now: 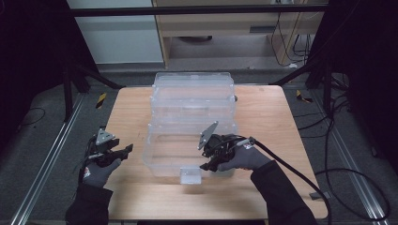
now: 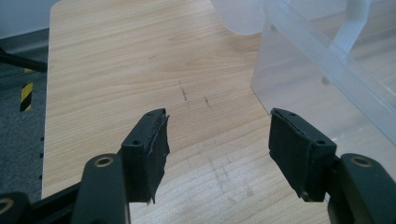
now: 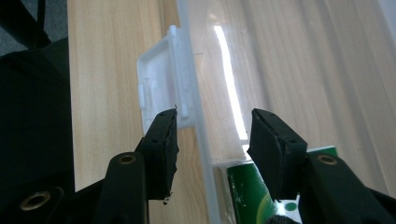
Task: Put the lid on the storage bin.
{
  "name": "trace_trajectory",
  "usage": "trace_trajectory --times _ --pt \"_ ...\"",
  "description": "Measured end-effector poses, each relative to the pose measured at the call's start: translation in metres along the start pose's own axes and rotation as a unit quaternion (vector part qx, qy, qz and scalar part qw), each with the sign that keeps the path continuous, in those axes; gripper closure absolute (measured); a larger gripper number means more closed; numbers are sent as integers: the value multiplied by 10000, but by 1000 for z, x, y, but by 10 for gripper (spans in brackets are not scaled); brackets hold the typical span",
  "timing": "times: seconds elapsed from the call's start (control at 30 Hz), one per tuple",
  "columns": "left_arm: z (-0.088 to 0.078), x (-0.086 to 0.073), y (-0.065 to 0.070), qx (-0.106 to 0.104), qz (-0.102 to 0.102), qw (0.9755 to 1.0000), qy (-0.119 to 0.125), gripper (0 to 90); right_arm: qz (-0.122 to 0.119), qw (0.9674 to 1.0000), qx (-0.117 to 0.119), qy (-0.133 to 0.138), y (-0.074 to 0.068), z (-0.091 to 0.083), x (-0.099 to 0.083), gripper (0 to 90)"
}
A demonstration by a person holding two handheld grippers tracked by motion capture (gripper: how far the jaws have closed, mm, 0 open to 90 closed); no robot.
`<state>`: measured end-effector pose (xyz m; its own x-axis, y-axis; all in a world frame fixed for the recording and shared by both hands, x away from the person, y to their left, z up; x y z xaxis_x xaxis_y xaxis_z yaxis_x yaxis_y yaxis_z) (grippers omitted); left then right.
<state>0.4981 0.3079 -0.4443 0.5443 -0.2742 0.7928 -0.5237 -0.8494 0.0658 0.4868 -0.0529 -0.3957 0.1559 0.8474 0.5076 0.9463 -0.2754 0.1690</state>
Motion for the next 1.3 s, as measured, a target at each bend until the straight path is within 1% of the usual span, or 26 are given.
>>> trace_trajectory --times 0.13,0.23,0.57,0.67,0.77,0.8,0.9,1.03,1.07,1.17,1.3 --pt "0 0 0 -1 -3 10000 1 371 -34 9999 74 -108 -4 6 0 514" --pt "0 0 0 -2 -5 10000 -2 372 -45 9998 147 -109 -5 9 1 511" --pt "0 0 0 -12 -5 10000 5 377 -59 9994 208 -281 -8 21 1 522" --pt "0 1 0 -14 3 10000 18 377 -66 9990 207 -381 -9 24 0 536" --pt "-1 2 0 -40 37 10000 4 379 -120 9987 203 -461 -9 27 -1 547" --pt "-1 3 1 -48 40 10000 34 381 -132 9987 196 -461 -9 27 -1 550" --pt "-4 7 3 -107 104 9999 64 394 -125 9986 230 -464 -8 27 -1 558" --pt "-11 18 5 -205 251 9994 153 406 -137 9985 183 -507 -8 29 0 580" --pt "-13 21 6 -229 331 9990 167 409 -111 9983 224 -519 -8 30 0 579" --pt "-18 28 10 -332 466 9980 256 415 -114 9983 236 -518 -8 30 0 581" --pt "-20 36 14 -525 555 9966 304 419 -147 9982 244 -521 -8 30 0 583"
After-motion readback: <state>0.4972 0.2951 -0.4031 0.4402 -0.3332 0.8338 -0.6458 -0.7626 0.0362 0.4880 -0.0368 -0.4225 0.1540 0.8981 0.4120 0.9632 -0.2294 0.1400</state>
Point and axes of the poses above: each handheld gripper's, and its own axes: z roughly forward along the jaws, x roughly out of its top, y roughly to its right, the point moved 2 cm from there along z, roughly forward along the jaws, and after that the axes turned 10 degrees about -x, right-handed, at the moved point
